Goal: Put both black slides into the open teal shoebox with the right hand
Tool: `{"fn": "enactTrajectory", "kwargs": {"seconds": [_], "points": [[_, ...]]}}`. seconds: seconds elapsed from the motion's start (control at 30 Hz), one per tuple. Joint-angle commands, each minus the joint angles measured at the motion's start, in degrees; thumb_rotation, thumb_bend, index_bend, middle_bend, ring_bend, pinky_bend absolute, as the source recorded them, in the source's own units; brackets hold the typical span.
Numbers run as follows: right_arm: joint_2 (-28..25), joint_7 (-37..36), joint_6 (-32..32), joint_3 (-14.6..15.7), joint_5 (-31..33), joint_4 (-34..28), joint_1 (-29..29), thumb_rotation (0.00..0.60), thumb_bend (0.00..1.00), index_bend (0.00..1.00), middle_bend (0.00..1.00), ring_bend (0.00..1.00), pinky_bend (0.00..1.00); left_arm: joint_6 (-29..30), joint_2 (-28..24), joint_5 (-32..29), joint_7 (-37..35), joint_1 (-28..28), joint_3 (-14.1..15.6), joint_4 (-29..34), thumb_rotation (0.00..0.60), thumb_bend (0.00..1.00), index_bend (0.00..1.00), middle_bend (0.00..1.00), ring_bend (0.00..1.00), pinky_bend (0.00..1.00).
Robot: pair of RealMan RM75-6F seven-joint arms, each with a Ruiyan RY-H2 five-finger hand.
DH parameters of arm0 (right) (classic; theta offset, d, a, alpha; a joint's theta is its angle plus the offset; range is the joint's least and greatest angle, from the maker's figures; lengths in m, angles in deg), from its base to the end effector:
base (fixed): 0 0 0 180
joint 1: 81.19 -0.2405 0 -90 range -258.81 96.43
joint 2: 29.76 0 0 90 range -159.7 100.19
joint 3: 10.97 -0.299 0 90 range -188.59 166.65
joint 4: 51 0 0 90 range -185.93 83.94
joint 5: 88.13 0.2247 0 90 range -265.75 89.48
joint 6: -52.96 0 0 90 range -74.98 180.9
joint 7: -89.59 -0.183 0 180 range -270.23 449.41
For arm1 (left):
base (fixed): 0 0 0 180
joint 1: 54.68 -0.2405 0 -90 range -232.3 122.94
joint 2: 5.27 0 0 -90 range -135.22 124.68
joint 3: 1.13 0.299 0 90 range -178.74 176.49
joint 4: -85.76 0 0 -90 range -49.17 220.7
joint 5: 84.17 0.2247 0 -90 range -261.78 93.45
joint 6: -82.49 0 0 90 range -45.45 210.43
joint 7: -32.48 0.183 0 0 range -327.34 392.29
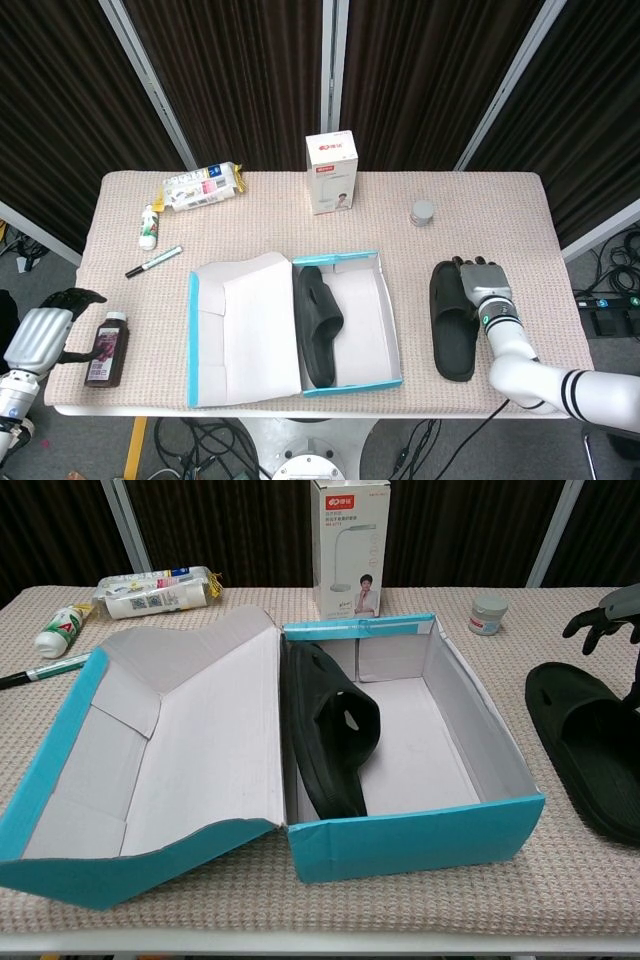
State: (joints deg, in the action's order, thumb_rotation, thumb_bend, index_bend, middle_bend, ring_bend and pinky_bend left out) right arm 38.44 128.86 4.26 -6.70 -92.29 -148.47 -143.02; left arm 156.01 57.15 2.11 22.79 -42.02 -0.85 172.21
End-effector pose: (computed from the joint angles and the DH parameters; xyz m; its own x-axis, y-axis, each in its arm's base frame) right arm -0.2490 -0.4292 0.0510 0.4684 -0.6187 0.6307 -0.7765 0.0524 0.6280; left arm -0.3699 0.2612 0.1473 0.3805 0.1941 0.9042 0.9247 -0.0928 -0.3693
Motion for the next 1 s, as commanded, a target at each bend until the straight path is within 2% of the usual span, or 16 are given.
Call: {"fn": "enactTrajectory", "kwargs": {"seconds": [0.03,0.57,0.87,1.0], "points": [[1.1,0.5,0.7,0.0,0.7,1.3,-0.4,0.600,0.04,0.00,0.13,0.02,0.13,-0.1,0.1,-0.1,0.1,0.0,0.0,0.0,0.600,0.09,0.28,0.24,0.16,0.22],[5.6,2.2,3.8,0.3,3.6,6.5,-2.2,0.600,0.05,0.00,0.15,0.02,0.13,-0.1,-0.3,-0.2,0.2,0.2,-0.1,0.5,0.600,0.09,0.28,0.24,0.16,0.22],[6.9,3.3,3.3,1.3,5.0,7.2,-2.8,0.600,0.07,0.00,0.17,0.04,0.13,-0.4,-0.3,-0.2,0.3,0.3,0.0,0.6,0.600,0.09,0.28,0.24,0.16,0.22],[7.5,2.5,0.7,0.8,3.9,7.1,-2.3,0.600,0.09,0.05,0.23,0.07,0.13,-0.3,-0.2,-0.3,0.1,0.1,0.1,0.4,0.600,0.09,0.28,0.24,0.16,0.22]]}}
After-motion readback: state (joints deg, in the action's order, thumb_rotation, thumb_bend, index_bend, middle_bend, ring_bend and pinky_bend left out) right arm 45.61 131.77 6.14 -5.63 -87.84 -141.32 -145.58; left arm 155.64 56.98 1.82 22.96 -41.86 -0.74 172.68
